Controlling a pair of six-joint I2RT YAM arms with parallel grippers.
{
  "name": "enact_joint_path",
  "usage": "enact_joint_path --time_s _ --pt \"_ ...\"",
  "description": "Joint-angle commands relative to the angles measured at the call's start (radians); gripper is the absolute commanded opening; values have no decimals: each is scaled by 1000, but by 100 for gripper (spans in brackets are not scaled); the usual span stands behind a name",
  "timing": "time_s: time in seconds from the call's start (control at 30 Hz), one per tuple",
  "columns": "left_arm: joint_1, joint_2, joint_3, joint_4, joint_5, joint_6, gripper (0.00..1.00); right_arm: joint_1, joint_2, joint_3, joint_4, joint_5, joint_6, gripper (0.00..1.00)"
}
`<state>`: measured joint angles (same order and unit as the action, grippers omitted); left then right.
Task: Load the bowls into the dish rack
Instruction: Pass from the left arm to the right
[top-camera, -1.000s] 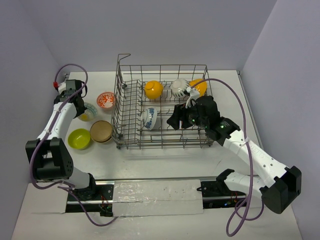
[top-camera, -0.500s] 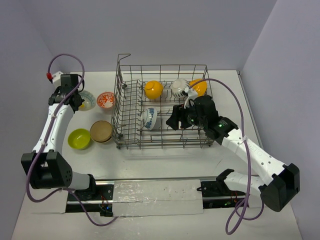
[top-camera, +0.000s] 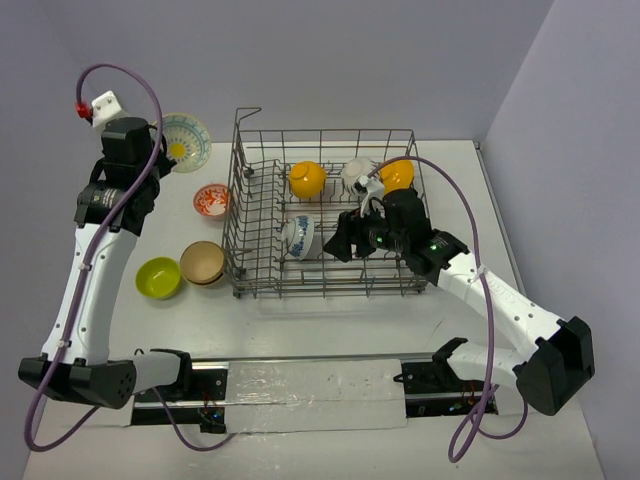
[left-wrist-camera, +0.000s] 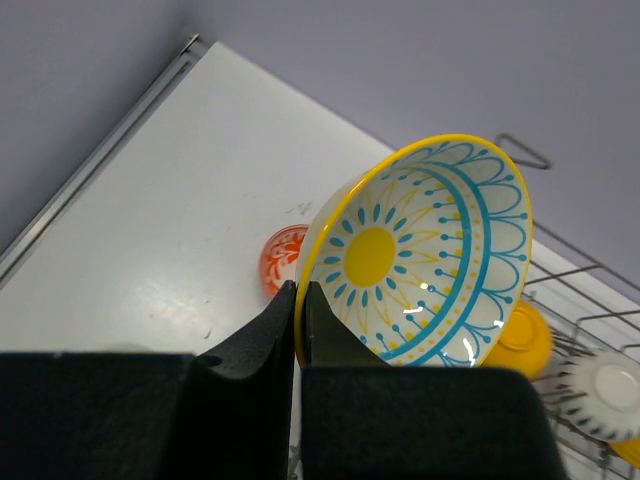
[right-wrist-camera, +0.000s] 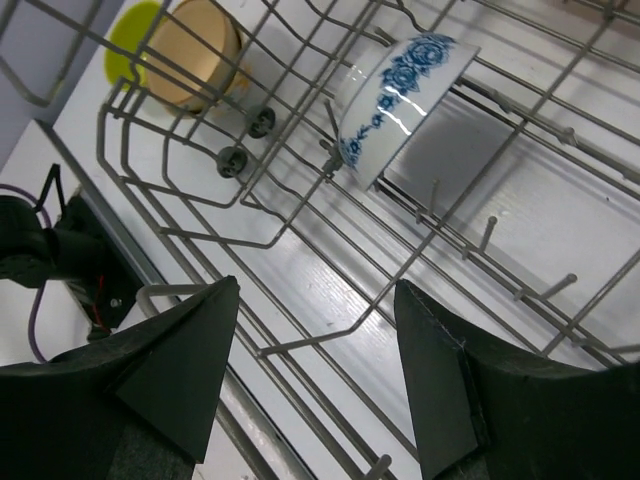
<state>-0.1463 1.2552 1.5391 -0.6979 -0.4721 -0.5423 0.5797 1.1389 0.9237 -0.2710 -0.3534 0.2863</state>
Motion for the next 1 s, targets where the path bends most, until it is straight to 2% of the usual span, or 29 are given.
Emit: enact_joint_path --time_s 0.0,0.23,0.4,0.57,0.6,0.7,0.83,0.97 --pt "-35 -42 93 66 44 -7 0 -3 -22 17 90 -62 -26 71" --pt "-139 30 229 61 173 24 0 15 -80 21 115 -96 -47 71" --pt "-260 136 311 52 182 70 0 74 -139 46 89 -27 -98 71" --pt "-340 237 342 41 193 104 0 241 -160 176 -46 253 -217 72" --pt "-349 246 334 49 187 113 0 270 -162 216 -59 384 -234 73" --pt "-386 253 296 92 174 122 0 377 -172 268 -60 622 -329 76" --pt "-423 259 276 120 179 133 0 457 -115 351 -59 787 -441 84" --pt "-441 247 253 140 185 146 0 505 -26 411 -25 886 -567 85"
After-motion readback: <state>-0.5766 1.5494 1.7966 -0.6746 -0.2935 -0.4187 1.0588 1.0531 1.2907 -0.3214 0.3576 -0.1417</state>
